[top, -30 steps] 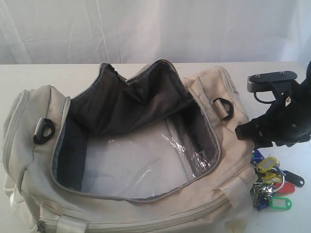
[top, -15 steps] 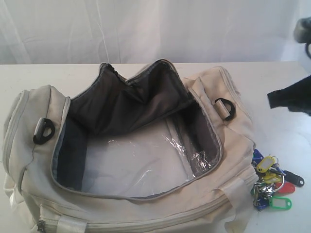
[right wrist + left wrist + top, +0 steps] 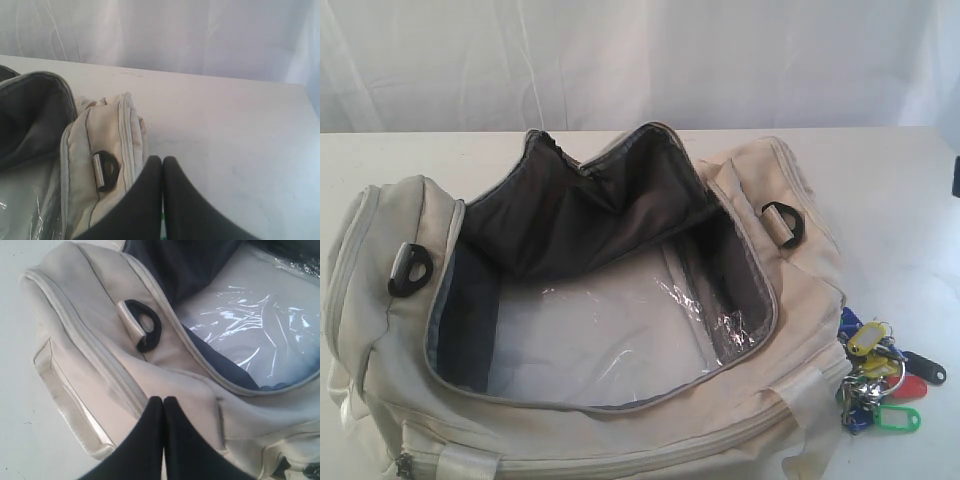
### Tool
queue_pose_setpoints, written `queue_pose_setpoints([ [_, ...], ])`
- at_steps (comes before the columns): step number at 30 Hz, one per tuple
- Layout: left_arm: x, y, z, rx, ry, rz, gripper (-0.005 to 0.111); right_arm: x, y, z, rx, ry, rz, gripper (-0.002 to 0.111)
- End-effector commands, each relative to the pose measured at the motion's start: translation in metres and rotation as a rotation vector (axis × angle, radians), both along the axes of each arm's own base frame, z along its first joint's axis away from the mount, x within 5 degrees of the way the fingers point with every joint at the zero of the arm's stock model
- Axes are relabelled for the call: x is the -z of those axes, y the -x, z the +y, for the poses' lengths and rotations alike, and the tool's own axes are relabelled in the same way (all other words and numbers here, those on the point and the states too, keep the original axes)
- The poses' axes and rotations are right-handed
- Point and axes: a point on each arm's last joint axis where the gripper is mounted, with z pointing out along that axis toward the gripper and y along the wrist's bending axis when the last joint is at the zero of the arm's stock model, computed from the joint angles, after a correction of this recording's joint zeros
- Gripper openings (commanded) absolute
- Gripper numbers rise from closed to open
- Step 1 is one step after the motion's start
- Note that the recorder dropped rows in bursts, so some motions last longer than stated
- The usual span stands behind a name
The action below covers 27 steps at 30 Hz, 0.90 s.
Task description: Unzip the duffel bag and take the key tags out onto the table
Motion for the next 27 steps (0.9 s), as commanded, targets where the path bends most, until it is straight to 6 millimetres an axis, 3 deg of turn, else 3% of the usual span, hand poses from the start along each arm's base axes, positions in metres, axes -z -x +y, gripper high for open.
queue_pose_setpoints([
  [1,0.006,0.002,-0.001,0.013,-0.008,0.024,0.0,-0.001,0.0,0.0,-0.002,0.009,-0.031,0.0],
  [20,0.006,0.003,0.0,0.012,-0.007,0.02,0.0,-0.002,0.002,0.0,-0.002,0.008,-0.039,0.0],
  [27,-0.007,0.02,0.012,-0.071,0.024,-0.113,0.0,-0.002,0.002,0.0,-0.002,0.008,-0.039,0.0],
])
